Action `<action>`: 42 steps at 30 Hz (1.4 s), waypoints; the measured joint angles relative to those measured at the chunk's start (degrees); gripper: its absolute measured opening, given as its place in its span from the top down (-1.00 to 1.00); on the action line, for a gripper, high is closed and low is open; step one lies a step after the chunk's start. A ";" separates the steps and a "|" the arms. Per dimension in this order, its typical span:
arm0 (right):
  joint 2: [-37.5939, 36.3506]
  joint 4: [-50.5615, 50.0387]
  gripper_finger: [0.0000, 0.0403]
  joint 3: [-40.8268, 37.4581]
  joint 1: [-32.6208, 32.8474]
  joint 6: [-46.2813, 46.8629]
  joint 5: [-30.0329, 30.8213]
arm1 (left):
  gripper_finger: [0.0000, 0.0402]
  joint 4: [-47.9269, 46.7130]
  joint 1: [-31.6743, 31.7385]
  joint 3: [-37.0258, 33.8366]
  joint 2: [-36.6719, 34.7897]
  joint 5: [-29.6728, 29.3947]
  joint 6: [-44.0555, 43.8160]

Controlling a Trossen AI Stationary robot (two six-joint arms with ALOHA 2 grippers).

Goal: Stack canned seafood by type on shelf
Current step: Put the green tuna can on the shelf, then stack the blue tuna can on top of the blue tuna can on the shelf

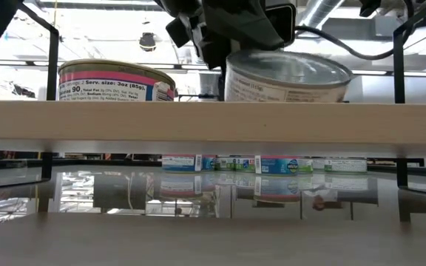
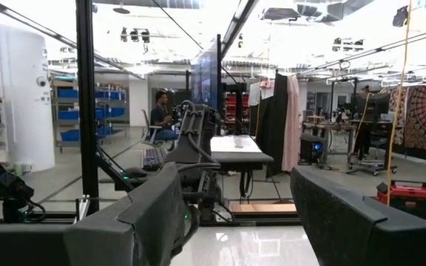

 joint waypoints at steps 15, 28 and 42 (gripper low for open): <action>-0.05 -1.65 -0.40 0.00 0.00 0.01 0.11 | -0.38 -2.43 3.86 0.00 -4.99 -18.94 17.79; -0.01 -0.87 -0.40 0.00 -0.90 0.44 0.13 | -0.32 -28.02 11.75 -0.37 -15.75 -48.67 29.17; 0.02 -0.89 -0.40 0.00 -0.90 0.44 0.11 | -0.32 -28.09 31.33 -0.33 -14.75 -37.89 19.43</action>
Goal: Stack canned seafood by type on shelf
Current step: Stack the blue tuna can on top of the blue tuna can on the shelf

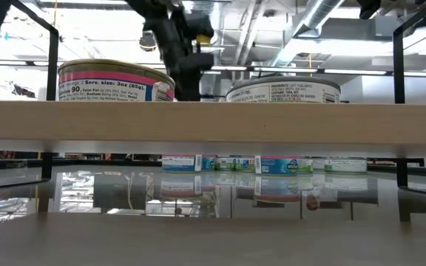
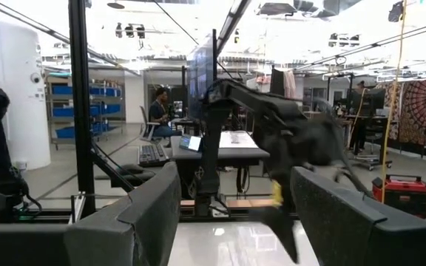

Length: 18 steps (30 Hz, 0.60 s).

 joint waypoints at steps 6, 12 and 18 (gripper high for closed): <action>0.00 -0.05 -0.40 0.00 0.00 -0.24 0.00 | -0.27 0.88 6.59 -0.04 3.47 1.81 -6.34; -0.01 -0.05 -0.40 0.00 0.00 -0.30 0.00 | -0.22 1.35 9.91 -0.04 6.10 -0.92 -11.40; -0.01 -0.03 -0.40 0.00 0.00 -0.42 -0.02 | -0.16 2.51 9.89 -0.04 7.73 -0.32 -11.96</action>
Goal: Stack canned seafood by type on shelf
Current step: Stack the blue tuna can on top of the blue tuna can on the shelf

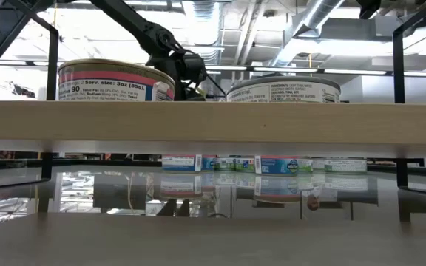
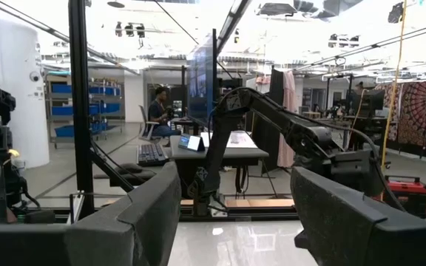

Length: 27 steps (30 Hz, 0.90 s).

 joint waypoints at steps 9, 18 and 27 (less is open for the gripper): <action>0.01 0.01 -0.40 0.00 0.15 0.00 0.00 | -0.05 0.65 -0.57 0.02 0.64 -0.70 -0.02; 0.01 0.00 -0.40 0.00 0.15 0.00 -0.02 | -0.05 0.39 -5.18 0.00 -0.49 -3.91 12.33; 0.01 0.74 -0.40 0.00 0.12 0.03 -0.04 | -0.05 0.91 -14.52 -0.04 0.58 -15.50 25.47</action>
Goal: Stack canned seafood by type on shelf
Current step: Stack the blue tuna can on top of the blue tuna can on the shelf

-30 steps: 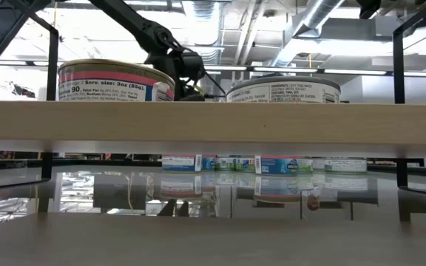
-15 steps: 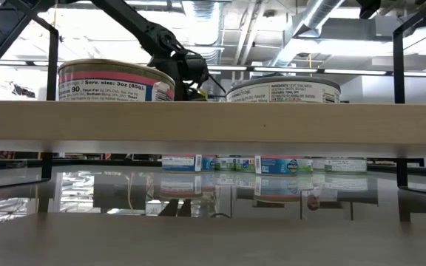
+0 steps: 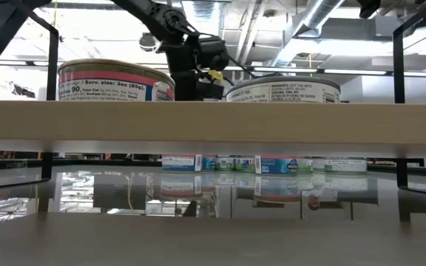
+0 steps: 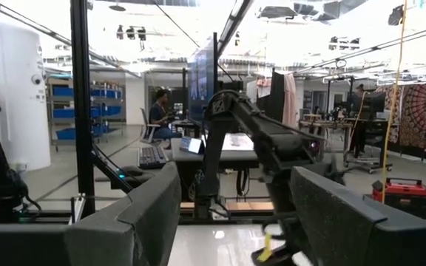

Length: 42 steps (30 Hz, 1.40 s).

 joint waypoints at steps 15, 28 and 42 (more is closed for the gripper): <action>0.82 0.57 -0.40 0.02 0.10 0.25 -0.02 | -0.05 -7.54 -1.31 0.33 3.55 4.45 -4.97; 0.80 0.59 -0.40 0.02 0.12 0.36 -0.02 | -0.05 -30.31 -2.75 -0.12 1.78 -2.13 -14.74; 0.81 0.53 -0.40 0.02 0.09 0.39 -0.02 | -0.05 -15.76 -4.50 -7.96 -26.11 1.62 -17.62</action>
